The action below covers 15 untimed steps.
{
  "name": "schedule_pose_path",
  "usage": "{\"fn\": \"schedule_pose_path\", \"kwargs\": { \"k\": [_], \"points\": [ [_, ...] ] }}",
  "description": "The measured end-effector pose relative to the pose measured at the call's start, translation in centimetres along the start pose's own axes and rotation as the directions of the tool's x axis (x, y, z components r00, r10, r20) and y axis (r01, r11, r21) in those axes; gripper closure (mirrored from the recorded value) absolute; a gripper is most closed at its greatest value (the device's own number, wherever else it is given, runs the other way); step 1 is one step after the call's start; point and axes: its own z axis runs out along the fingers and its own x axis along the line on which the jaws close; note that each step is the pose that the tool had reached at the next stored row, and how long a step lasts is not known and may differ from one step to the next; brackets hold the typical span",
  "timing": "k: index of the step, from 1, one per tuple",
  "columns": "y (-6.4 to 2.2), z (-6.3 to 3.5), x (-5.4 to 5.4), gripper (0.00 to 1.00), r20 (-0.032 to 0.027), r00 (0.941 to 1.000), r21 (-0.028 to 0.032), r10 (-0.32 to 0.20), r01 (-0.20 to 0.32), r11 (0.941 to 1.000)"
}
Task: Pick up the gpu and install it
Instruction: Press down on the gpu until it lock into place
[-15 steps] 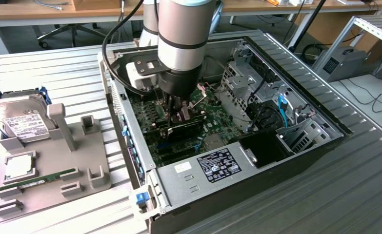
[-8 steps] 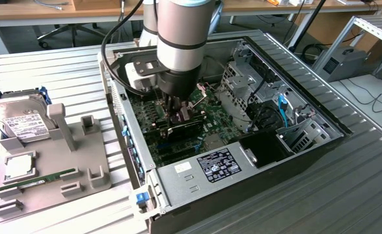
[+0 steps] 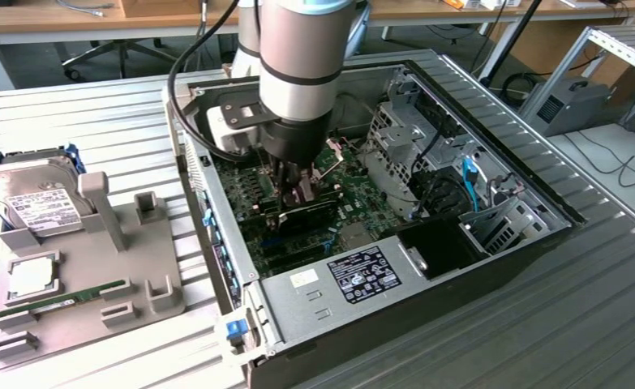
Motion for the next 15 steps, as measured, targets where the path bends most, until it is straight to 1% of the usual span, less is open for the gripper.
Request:
{"fn": "schedule_pose_path", "kwargs": {
  "k": [6, 12, 15],
  "points": [
    [0.12, 0.01, 0.01, 0.89, 0.0002, 1.0000, 0.0000, 0.000, 0.000, 1.0000],
    [0.11, -0.38, -0.01, 0.89, 0.0000, 1.0000, 0.0000, 0.000, 0.000, 1.0000],
    [0.11, -0.42, 0.00, 0.89, 0.0001, 1.0000, 0.0001, 0.000, 0.000, 1.0000]
  ]
}}
